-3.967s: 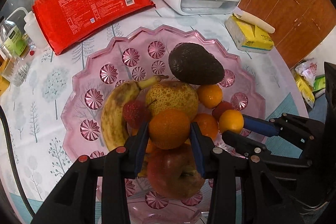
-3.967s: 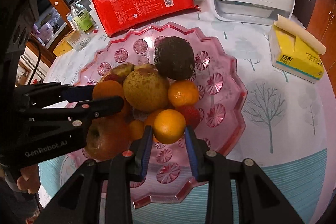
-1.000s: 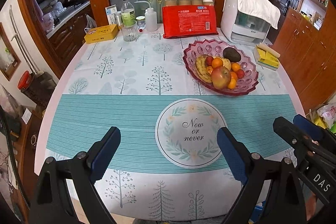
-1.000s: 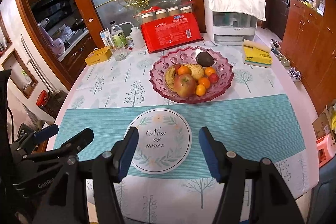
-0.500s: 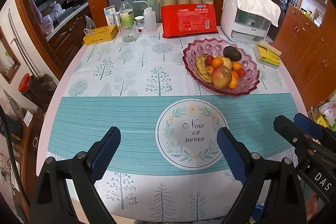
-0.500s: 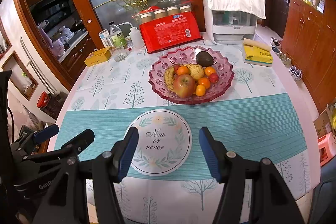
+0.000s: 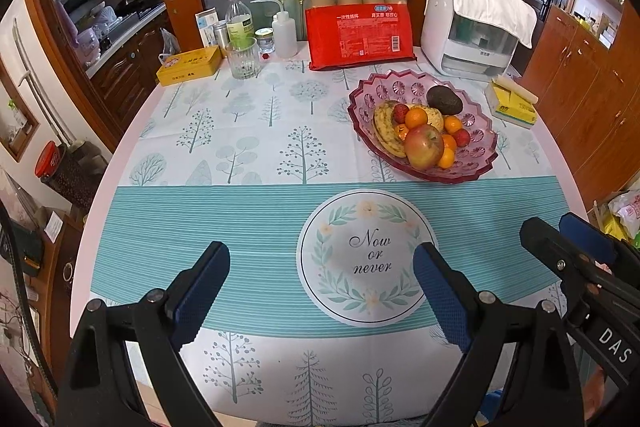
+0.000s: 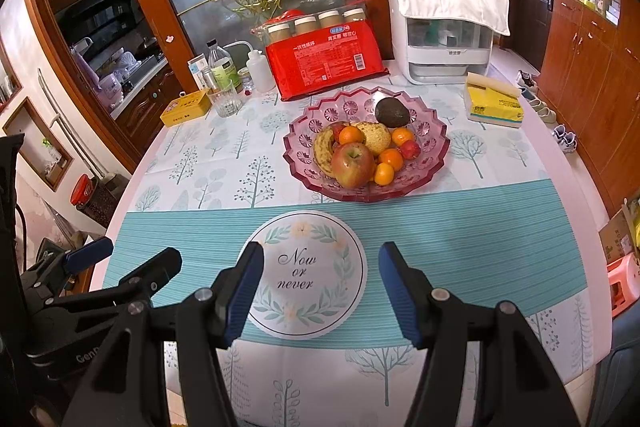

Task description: Organize fruits

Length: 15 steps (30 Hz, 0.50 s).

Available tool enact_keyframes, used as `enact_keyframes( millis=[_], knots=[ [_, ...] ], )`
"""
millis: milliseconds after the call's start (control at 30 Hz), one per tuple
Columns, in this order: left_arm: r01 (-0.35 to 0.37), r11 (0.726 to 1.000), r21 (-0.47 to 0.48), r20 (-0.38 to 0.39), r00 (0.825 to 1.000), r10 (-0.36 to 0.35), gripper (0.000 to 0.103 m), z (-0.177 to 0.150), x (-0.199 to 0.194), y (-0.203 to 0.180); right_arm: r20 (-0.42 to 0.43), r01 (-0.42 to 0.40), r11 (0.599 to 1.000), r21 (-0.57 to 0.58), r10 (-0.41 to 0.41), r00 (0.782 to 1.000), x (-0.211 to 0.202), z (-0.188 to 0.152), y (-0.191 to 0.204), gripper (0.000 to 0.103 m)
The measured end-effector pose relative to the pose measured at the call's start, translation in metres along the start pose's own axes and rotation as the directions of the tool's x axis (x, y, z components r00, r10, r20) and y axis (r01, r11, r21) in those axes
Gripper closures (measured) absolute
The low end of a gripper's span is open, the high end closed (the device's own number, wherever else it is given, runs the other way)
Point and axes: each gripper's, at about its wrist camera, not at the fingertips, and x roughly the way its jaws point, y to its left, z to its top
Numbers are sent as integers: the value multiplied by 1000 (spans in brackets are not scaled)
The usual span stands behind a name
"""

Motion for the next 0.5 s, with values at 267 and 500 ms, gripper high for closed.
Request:
enact_keyframes(
  millis=[267, 500],
  knots=[
    [-2, 1000, 1, -5, 1000, 2, 11, 1, 1, 0, -9, -7, 1000, 7, 7, 1000, 6, 0, 1, 42],
    [-2, 1000, 6, -10, 1000, 2, 11, 1, 3, 2, -13, -9, 1000, 6, 9, 1000, 10, 1, 2, 42]
  ],
)
